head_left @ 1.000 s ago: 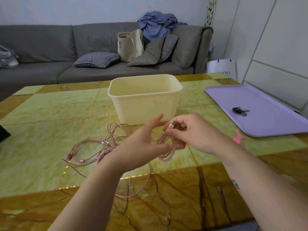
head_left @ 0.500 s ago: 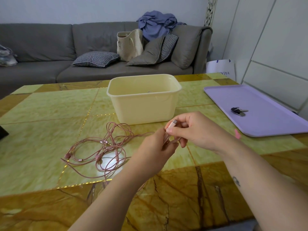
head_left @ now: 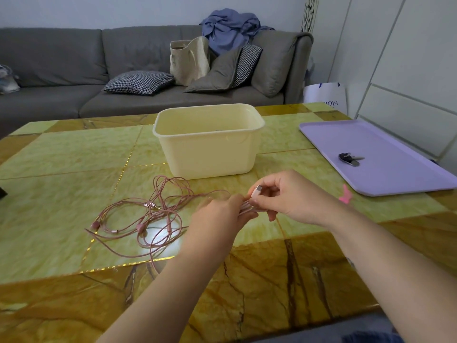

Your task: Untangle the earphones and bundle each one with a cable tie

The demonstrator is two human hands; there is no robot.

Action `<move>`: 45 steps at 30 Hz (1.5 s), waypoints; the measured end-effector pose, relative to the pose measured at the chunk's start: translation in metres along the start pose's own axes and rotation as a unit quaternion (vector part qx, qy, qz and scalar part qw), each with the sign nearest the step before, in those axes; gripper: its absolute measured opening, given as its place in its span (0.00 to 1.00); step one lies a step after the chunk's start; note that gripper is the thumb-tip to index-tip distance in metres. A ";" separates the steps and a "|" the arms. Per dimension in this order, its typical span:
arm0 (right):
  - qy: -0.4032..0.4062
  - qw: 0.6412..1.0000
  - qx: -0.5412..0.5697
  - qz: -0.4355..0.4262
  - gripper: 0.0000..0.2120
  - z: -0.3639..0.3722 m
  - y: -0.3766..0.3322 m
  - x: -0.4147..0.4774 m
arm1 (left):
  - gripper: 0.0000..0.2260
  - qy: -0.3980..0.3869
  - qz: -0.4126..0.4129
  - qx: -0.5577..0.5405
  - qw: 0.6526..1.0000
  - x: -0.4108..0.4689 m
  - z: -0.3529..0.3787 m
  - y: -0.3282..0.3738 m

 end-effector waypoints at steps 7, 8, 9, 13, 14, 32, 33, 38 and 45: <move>-0.026 0.987 0.158 0.030 0.03 -0.001 0.028 -0.019 | 0.15 -0.158 0.050 -0.049 0.985 -0.002 0.024 0.026; -0.026 0.978 0.201 0.041 0.03 -0.001 0.034 -0.021 | 0.16 -0.163 0.061 -0.074 0.982 -0.003 0.025 0.031; -0.022 0.971 0.232 0.052 0.04 -0.002 0.041 -0.023 | 0.17 -0.169 0.070 -0.093 0.979 -0.003 0.027 0.036; -0.019 0.957 0.275 0.092 0.07 0.003 0.068 -0.031 | 0.18 -0.206 0.084 -0.072 0.972 -0.012 0.046 0.050; -0.020 0.954 0.282 0.102 0.06 0.006 0.074 -0.033 | 0.18 -0.208 0.085 -0.036 0.974 -0.013 0.049 0.051; 0.250 0.912 -0.271 0.181 0.09 -0.099 0.147 -0.056 | 0.14 -0.149 -0.177 -0.480 0.846 -0.005 0.056 0.006; 0.261 0.920 -0.244 0.163 0.08 -0.099 0.144 -0.054 | 0.14 -0.144 -0.184 -0.486 0.842 -0.006 0.056 0.005; 0.247 0.960 -0.077 0.109 0.05 -0.078 0.111 -0.046 | 0.13 -0.116 -0.215 -0.531 0.811 -0.008 0.053 0.000; 0.133 0.969 0.199 0.054 0.05 -0.016 0.056 -0.042 | 0.10 -0.125 -0.217 -0.545 0.800 -0.016 0.065 0.015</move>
Point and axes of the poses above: each hand's wrist, its own x-axis towards the middle knuckle, its own z-axis out of the palm, y = z × x, the point moved 10 cm from there along x, towards the middle knuckle, and after that the axes turned 4 degrees about -y, right-handed, at the moved point
